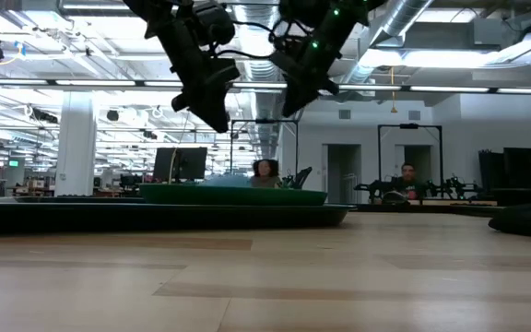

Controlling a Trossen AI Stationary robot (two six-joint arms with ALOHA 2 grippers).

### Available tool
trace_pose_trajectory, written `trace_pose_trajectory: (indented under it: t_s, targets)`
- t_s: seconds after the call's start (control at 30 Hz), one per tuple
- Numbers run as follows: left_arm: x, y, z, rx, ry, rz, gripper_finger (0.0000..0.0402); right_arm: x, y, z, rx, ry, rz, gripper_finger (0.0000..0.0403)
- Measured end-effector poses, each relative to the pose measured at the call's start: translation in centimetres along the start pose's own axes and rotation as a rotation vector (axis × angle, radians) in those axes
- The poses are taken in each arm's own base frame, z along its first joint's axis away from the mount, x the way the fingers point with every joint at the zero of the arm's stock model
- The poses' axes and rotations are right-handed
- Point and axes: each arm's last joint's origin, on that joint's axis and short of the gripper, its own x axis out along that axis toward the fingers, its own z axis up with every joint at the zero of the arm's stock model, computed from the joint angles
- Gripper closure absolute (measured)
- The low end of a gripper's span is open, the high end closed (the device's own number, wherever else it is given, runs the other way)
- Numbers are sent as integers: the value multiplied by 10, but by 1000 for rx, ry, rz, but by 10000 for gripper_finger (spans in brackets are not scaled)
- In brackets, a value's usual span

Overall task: Pick and place plate/cup/fork/spoon on tray
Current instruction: Put the blue cup on the top right of the black tray

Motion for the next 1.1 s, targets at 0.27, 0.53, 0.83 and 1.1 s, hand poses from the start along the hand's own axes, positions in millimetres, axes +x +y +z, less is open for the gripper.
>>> trace_pose_trajectory:
  t_s: [0.27,0.53,0.83,1.1]
  targets:
    - [2,34,5,-67,-22,162,216,6,-25,1,130,46,-1,290]
    - [15,108,0,-321,29,151,200,8,-31,1,182,49,-12,235]
    - [53,95,2,-342,48,27,202,7,-42,-13,224,199,-70,226]
    - [55,74,14,-255,49,81,202,4,-41,-21,209,278,-91,231]
